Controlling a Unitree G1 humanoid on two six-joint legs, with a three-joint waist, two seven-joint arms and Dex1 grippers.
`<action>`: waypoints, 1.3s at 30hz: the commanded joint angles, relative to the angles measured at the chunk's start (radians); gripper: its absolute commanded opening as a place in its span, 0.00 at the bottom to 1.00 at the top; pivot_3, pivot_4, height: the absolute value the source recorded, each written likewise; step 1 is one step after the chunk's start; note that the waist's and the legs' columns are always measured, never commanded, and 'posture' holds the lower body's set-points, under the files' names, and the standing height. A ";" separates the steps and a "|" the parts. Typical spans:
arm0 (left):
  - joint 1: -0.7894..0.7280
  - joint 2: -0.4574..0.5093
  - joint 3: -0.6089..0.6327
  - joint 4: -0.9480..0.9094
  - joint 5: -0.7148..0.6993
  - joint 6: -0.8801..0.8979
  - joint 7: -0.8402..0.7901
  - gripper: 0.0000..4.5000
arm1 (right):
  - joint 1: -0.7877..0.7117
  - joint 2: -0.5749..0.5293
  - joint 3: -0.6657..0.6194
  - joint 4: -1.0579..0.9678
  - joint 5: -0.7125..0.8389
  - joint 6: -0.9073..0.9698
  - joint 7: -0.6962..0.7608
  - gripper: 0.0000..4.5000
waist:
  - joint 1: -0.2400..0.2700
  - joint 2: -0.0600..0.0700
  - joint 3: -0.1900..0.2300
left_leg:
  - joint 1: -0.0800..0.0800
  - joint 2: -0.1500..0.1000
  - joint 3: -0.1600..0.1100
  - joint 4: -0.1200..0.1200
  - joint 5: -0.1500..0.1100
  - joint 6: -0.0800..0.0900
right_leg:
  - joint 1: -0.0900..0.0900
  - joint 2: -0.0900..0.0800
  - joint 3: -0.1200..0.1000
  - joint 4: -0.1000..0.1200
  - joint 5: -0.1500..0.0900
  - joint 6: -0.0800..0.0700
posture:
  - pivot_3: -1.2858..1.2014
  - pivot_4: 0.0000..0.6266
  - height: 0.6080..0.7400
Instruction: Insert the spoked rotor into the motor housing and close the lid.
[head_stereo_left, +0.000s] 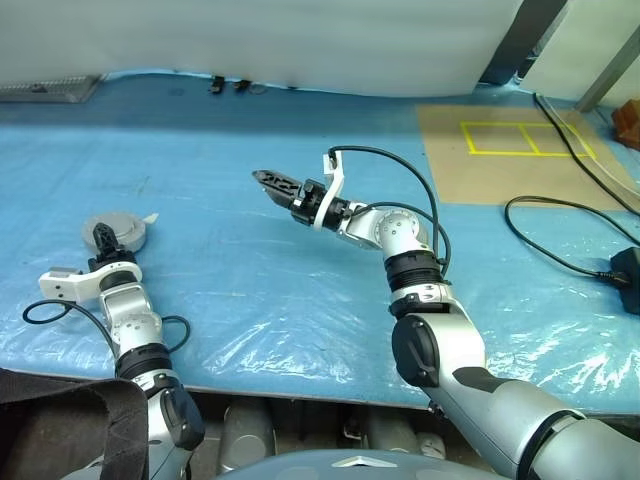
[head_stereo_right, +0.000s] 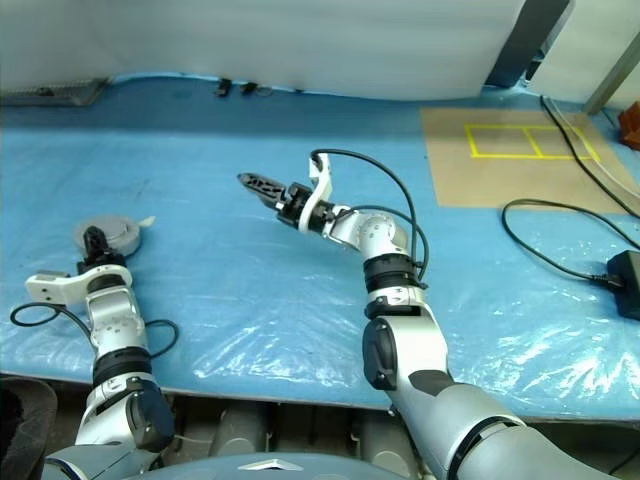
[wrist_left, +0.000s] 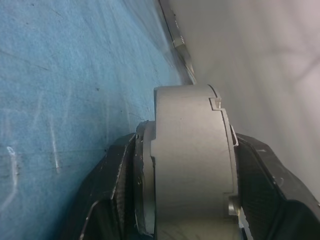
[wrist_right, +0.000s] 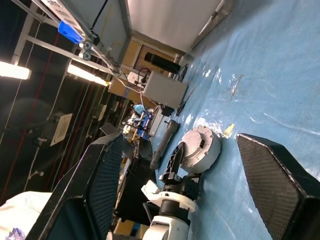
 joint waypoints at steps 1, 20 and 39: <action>0.002 0.000 0.017 -0.021 0.032 -0.026 0.005 0.58 | 0.014 0.015 0.028 -0.046 0.012 -0.009 0.013 0.84 | 0.000 0.000 0.000 | 0.000 0.000 0.000 0.000 0.000 0.000 | 0.000 0.000 0.000 0.000 0.000 0.000 | 0.52 0.24 1.00; 0.182 -0.035 -0.058 -0.361 0.315 -0.063 0.309 0.99 | 0.063 -0.052 0.200 -0.091 -0.091 -0.098 0.103 0.85 | -0.018 -0.001 0.000 | 0.000 0.000 -0.001 -0.001 0.000 0.000 | 0.000 0.000 0.000 -0.001 0.000 0.000 | 0.52 0.24 1.00; 0.561 0.229 -0.604 -0.813 0.580 0.034 -0.383 1.00 | 0.404 -0.310 0.394 -0.536 -0.267 -0.469 0.279 0.99 | -0.005 -0.002 0.000 | 0.004 0.000 0.000 -0.001 0.000 0.000 | 0.001 0.000 0.001 -0.001 -0.002 -0.002 | 0.52 0.24 1.00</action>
